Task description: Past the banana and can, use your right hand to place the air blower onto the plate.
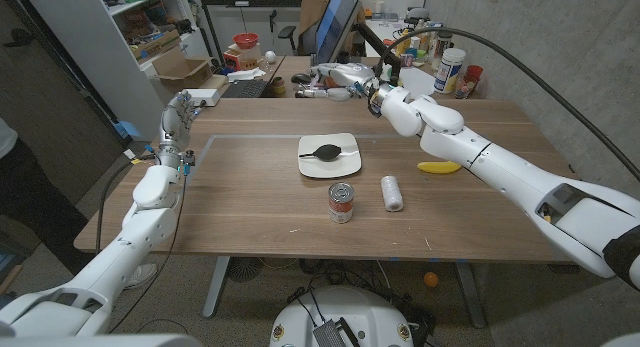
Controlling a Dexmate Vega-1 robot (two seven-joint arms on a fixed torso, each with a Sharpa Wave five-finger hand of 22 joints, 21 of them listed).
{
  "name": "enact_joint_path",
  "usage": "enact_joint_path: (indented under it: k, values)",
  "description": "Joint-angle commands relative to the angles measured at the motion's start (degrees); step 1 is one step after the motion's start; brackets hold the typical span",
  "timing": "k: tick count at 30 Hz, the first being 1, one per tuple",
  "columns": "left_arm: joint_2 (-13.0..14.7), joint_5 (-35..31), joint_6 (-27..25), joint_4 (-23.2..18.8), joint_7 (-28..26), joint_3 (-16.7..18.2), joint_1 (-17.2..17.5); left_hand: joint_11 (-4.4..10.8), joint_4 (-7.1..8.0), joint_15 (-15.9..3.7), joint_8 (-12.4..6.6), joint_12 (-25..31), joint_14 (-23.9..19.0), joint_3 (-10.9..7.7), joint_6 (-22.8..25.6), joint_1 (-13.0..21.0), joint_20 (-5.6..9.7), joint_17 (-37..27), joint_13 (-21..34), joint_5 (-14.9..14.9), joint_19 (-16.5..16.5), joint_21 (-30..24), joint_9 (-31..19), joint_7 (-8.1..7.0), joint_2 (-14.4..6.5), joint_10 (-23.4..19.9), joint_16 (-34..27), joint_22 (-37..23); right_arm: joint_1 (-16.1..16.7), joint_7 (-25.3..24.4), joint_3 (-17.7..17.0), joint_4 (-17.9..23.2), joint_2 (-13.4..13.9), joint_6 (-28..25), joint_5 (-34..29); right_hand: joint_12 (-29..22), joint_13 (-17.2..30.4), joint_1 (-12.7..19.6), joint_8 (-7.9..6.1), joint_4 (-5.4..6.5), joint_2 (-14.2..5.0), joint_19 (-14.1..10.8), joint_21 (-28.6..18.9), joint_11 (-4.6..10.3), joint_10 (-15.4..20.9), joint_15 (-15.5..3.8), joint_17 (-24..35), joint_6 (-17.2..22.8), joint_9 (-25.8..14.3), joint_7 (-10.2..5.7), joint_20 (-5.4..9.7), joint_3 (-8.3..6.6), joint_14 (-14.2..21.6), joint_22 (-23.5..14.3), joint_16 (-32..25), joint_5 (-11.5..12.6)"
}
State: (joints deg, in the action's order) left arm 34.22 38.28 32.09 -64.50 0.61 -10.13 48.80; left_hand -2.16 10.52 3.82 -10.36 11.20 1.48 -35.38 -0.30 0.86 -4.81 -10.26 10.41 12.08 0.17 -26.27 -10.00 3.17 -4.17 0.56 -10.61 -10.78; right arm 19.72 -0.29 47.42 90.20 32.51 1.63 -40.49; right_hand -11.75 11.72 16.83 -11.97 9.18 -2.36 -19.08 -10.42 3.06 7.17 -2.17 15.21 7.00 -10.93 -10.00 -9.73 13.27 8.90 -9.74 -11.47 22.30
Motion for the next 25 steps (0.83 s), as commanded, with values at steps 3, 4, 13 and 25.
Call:
enact_joint_path:
  k: [3, 4, 13, 25]
  values:
    - [0.93, 1.60, -0.33, -0.66, 3.47, 0.21, 0.90, -0.24, -0.07, 0.28, -0.17, 0.19, 0.09, 0.12, 0.07, -0.16, -0.31, -0.14, 0.13, 0.31, 0.17, 0.19, -0.14, 0.11, -5.45, 0.05, -0.18, -0.30, 3.37, 0.94, -2.71, 5.96, 1.55, -5.11, 1.28, -0.29, 0.05, -0.27, 0.00, -0.15, 0.04, -0.83, -0.65, -0.19, 0.61, -0.48, -0.05, 0.61, -0.16, -0.26, 0.31, 0.48, 0.48, -0.17, -0.26, -0.13]
    - [1.00, 1.77, -0.31, -0.86, 3.69, 0.27, 1.07, -0.25, -0.07, 0.29, -0.17, 0.19, 0.08, 0.12, 0.06, -0.16, -0.31, -0.14, 0.13, 0.31, 0.16, 0.20, -0.14, 0.12, -5.45, 0.04, -0.18, -0.30, 3.68, 0.96, -2.83, 6.47, 1.64, -5.56, 1.24, -0.30, 0.05, -0.28, -0.02, -0.17, 0.02, -0.86, -0.66, -0.18, 0.65, -0.49, -0.08, 0.68, -0.15, -0.34, 0.37, 0.50, 0.50, -0.17, -0.27, -0.13]
    - [2.30, 2.95, -0.14, -2.61, 6.58, 0.78, 2.50, -0.25, -0.07, 0.29, -0.16, 0.20, 0.08, 0.14, 0.06, -0.17, -0.32, -0.14, 0.13, 0.31, 0.15, 0.24, -0.14, 0.08, -5.43, 0.03, -0.19, -0.30, 8.35, 0.38, -5.38, 14.05, 3.07, -11.20, 1.26, -0.30, 0.03, -0.46, -0.01, -0.20, -0.19, -1.02, -0.69, -0.20, 0.81, -0.46, -0.26, 0.85, -0.14, -0.42, 0.74, 0.63, 0.69, -0.16, -0.37, -0.12]
    - [2.51, 3.06, -0.12, -4.30, 6.66, 0.88, 4.94, -0.28, -0.07, 0.22, -0.15, 0.21, 0.09, 0.17, 0.05, -0.17, -0.31, -0.14, 0.13, 0.31, 0.18, 0.27, -0.14, 0.15, -5.43, 0.02, -0.18, -0.31, 11.69, -0.49, -7.66, 17.43, 4.95, -12.62, 3.01, -0.34, 0.00, -1.23, -0.05, -0.09, -0.63, -1.71, -0.88, -0.11, 1.26, 0.03, -0.59, 1.40, -0.12, -0.50, -1.03, 1.03, 1.03, -0.17, -0.54, -0.15]
